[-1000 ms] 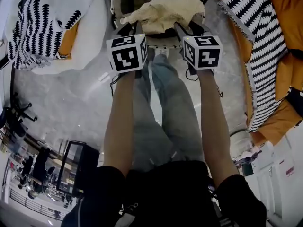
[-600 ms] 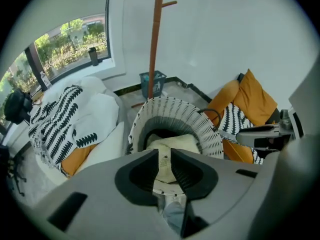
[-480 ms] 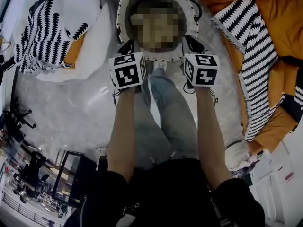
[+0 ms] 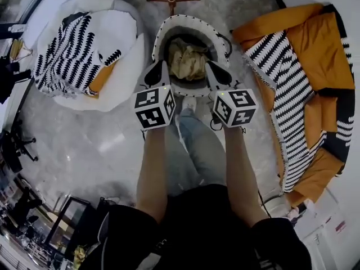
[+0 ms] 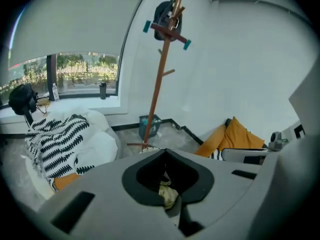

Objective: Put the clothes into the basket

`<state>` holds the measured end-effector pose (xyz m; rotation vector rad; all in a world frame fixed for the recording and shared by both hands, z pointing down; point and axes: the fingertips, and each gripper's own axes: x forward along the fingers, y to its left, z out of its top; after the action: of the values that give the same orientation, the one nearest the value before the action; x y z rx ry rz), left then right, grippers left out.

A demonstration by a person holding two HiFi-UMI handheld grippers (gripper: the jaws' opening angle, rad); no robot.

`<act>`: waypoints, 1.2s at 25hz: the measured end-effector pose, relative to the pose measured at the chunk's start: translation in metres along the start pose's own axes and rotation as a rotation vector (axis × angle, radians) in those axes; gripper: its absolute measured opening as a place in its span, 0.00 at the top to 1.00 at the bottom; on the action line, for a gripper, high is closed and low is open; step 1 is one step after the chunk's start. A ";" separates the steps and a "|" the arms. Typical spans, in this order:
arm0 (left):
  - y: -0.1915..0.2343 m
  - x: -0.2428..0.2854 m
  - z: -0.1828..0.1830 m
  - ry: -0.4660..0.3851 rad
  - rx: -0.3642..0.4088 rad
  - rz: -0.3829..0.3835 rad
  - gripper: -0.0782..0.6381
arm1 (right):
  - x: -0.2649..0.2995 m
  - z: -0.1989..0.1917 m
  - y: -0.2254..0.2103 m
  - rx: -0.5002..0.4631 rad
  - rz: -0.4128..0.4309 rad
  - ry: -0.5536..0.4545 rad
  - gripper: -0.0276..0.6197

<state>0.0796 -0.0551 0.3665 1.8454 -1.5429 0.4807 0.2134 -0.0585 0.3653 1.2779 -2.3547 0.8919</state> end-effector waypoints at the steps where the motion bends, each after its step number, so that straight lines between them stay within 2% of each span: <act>1: 0.001 -0.010 0.014 -0.027 0.000 0.008 0.88 | -0.004 0.015 0.009 -0.002 0.014 -0.026 0.94; 9: 0.028 -0.120 0.116 -0.274 -0.056 0.098 0.88 | -0.029 0.125 0.092 -0.068 0.116 -0.205 0.94; 16: 0.054 -0.213 0.191 -0.499 -0.049 0.163 0.88 | -0.051 0.203 0.175 -0.146 0.221 -0.338 0.94; 25: 0.079 -0.311 0.252 -0.674 0.048 0.299 0.88 | -0.074 0.269 0.269 -0.322 0.326 -0.454 0.94; 30: 0.110 -0.360 0.272 -0.754 0.045 0.389 0.88 | -0.070 0.295 0.327 -0.387 0.420 -0.493 0.94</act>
<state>-0.1467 0.0045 -0.0341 1.8636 -2.4271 -0.0439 -0.0158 -0.0740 -0.0171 0.9357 -3.0573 0.1905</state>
